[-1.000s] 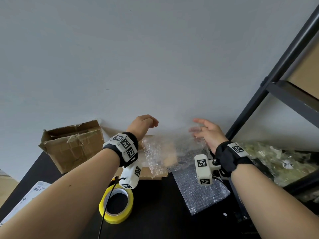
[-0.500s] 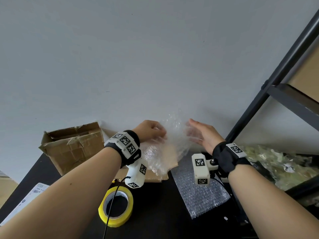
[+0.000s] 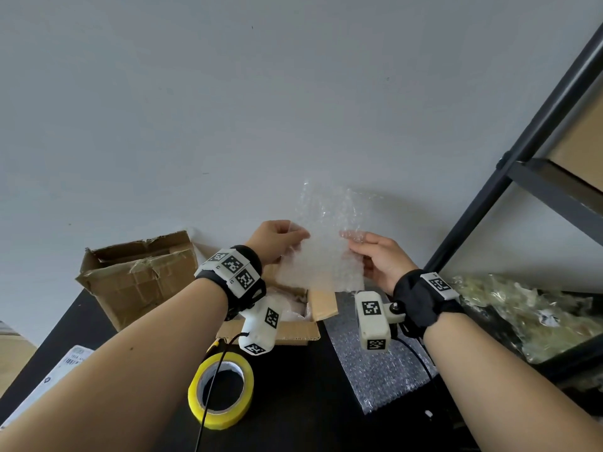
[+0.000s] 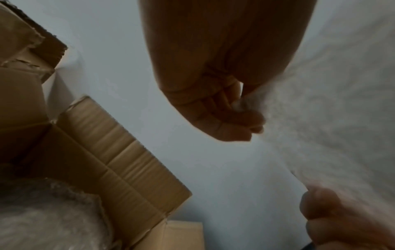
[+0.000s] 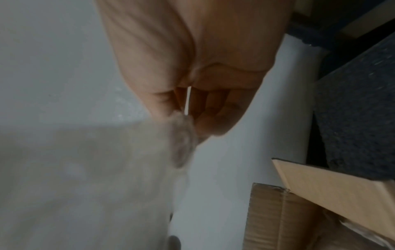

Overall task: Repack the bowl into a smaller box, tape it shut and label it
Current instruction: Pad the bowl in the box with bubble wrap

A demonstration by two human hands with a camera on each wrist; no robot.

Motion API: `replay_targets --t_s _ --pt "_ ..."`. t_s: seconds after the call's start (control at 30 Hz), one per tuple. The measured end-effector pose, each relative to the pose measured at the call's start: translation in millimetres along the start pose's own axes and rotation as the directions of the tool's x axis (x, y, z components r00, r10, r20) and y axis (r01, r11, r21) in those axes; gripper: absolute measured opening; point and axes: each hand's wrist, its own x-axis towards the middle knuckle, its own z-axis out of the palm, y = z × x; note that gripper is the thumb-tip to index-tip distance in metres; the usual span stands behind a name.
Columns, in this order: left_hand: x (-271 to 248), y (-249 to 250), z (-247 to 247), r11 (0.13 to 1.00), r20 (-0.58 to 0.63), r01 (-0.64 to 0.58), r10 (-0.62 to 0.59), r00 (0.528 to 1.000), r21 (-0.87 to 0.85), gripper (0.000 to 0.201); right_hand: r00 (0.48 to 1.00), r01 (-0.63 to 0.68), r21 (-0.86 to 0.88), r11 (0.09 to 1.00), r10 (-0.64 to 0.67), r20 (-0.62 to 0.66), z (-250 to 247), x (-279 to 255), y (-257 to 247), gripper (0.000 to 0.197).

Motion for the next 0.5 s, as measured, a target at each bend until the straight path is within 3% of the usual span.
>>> replay_targets --t_s 0.2,0.37,0.5 --pt "-6.2 4.0 -1.5 0.987 0.053 0.052 -0.045 0.998 -0.151 0.029 0.999 -0.027 0.129 0.991 0.023 0.037 -5.6 0.0 -2.1 0.034" --pt "-7.5 2.6 -1.3 0.980 0.055 0.068 -0.058 0.997 -0.186 0.026 1.000 -0.026 0.050 0.998 0.026 0.002 -4.3 -0.6 0.6 0.053" --pt "-8.7 2.7 -3.9 0.942 0.025 0.138 -0.137 0.990 -0.307 0.028 0.998 -0.063 0.016 0.998 0.064 -0.019 -3.3 -3.5 -2.2 0.027"
